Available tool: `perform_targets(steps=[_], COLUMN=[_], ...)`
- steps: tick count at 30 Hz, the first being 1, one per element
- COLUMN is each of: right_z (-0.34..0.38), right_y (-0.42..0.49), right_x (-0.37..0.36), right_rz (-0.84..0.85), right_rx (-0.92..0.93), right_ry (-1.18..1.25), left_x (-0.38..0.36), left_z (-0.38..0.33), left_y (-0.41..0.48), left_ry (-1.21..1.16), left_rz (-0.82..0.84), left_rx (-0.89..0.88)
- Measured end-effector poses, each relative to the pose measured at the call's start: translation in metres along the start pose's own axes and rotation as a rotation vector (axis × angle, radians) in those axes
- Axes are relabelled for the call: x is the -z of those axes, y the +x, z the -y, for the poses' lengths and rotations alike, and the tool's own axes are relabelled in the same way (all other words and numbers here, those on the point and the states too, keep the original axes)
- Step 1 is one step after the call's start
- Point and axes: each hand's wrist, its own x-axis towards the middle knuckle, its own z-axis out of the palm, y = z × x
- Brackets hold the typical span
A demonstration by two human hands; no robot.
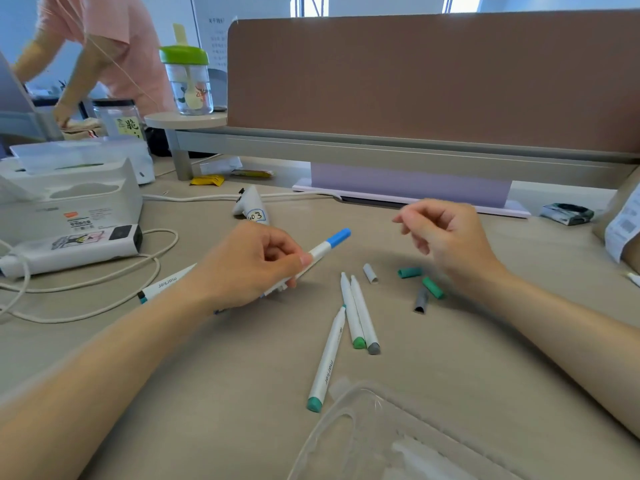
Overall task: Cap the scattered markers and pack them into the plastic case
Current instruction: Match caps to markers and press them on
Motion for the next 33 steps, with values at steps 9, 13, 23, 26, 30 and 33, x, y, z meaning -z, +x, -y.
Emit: perform_targets(steps=[9,13,23,26,30,33], right_z=[-0.033,-0.033,-0.03,-0.03,-0.031,-0.032], right_y=[-0.002,-0.003,-0.005,-0.004,-0.003,-0.002], right_x=[0.009,0.008,0.007,0.007,0.006,0.006], right_rz=[0.149,0.247,0.448,0.545,0.672,0.686], right_rx=[-0.016,0.096,0.124,0.098,0.114,0.113], right_ry=[-0.395,-0.514,-0.523,-0.549,-0.605,-0.631], left_x=[0.009,0.009,0.0,-0.006,-0.013,-0.015], left_z=[0.02,0.024,0.027,0.027,0.023,0.021], left_y=[0.008,0.008,0.01,0.009,0.008,0.009], left_ry=[0.365,0.433,0.532,0.515,0.591,0.634], left_rz=[-0.189,-0.181,-0.138,-0.121,-0.049,-0.033], left_rx=[0.135,0.123,0.086,0.059,0.06,0.06])
